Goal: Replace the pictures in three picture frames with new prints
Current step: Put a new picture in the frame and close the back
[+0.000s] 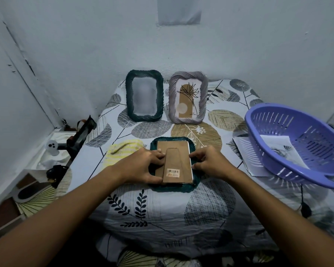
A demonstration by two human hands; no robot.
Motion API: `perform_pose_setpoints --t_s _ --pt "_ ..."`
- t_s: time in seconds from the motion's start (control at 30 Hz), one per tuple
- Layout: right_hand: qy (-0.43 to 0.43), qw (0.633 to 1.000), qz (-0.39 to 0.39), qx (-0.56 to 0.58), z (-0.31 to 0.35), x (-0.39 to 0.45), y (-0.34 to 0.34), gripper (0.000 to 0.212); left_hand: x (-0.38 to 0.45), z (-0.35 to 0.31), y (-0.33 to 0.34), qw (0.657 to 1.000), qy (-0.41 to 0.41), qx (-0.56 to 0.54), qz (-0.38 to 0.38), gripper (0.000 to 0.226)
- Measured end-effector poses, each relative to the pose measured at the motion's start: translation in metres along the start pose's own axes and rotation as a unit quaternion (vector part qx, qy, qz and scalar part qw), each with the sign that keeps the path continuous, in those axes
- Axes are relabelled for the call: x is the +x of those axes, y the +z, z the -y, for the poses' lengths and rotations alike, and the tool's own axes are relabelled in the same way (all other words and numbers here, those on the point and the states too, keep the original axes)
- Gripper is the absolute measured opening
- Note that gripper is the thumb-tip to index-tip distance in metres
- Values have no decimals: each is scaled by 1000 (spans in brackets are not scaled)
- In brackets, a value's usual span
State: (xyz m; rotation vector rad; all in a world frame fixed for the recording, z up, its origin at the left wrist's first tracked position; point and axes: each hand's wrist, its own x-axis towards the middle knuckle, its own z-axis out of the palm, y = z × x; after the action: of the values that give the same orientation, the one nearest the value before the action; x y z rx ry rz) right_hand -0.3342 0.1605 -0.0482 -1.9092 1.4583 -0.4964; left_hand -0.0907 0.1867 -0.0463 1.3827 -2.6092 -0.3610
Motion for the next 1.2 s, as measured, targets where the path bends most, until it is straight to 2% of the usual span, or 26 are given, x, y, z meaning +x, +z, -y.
perform_pose_setpoints --t_s 0.17,0.33,0.53,0.77,1.03,1.2 --pt "-3 1000 0 5 -1 2 2 39 1 0 0 1000 4 5 -4 59" --pt "-5 1000 -6 0 1 5 4 51 1 -1 -1 1000 -1 -2 -6 60" --pt "-8 998 4 -57 6 7 6 51 2 -1 -2 1000 -6 -4 -3 59" --pt "16 998 -5 -59 10 10 3 30 -1 -1 0 1000 -11 -18 -16 65" --pt "58 993 -23 -102 17 18 12 33 -2 1 4 999 -13 -9 -38 74" --pt "68 994 -43 -75 18 19 14 28 -2 2 5 999 -23 -33 -23 80"
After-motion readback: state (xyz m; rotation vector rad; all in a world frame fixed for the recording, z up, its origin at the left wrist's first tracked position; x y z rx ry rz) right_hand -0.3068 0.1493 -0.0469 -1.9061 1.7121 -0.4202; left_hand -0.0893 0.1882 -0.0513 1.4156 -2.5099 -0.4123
